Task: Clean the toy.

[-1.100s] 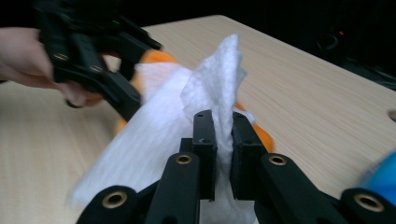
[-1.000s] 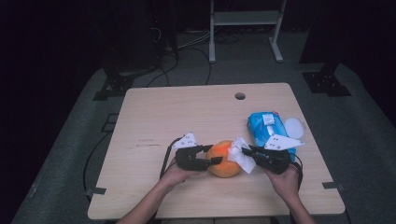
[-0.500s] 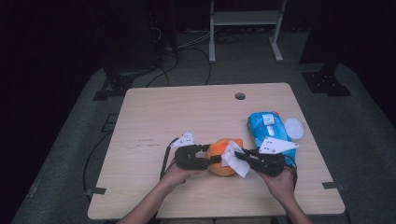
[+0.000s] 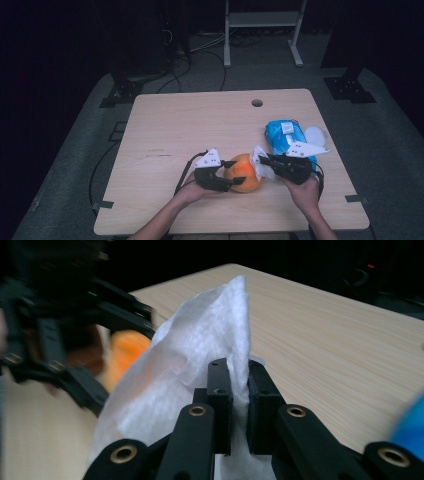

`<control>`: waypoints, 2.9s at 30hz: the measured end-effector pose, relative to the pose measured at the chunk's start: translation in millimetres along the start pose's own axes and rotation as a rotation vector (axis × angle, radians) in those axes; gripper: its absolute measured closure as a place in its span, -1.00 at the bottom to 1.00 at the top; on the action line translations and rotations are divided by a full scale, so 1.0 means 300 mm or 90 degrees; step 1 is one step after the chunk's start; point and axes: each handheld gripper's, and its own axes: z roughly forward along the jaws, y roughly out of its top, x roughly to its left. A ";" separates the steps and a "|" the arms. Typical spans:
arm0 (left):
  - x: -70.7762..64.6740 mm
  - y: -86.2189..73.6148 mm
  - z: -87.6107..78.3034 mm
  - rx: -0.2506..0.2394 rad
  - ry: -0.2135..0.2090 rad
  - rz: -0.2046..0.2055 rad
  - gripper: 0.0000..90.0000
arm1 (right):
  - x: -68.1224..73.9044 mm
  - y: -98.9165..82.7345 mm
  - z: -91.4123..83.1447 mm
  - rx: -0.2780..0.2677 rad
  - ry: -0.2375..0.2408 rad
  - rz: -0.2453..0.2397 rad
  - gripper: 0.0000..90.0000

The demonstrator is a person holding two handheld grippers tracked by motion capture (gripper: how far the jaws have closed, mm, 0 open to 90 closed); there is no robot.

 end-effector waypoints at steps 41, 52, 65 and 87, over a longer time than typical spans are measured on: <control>-0.017 -0.006 0.031 0.023 0.021 0.017 -0.13 | 0.109 0.050 0.020 0.017 0.036 -0.087 0.83; -0.004 -0.013 0.056 0.013 0.011 -0.001 -0.84 | -0.011 -0.014 -0.004 0.060 -0.011 -0.019 0.82; 0.000 0.023 0.008 -0.001 0.008 -0.009 0.06 | 0.032 0.038 -0.015 0.010 0.008 -0.030 0.82; 0.071 0.041 -0.097 0.081 0.072 -0.031 -0.31 | 0.010 0.086 0.219 0.050 0.053 -0.013 0.81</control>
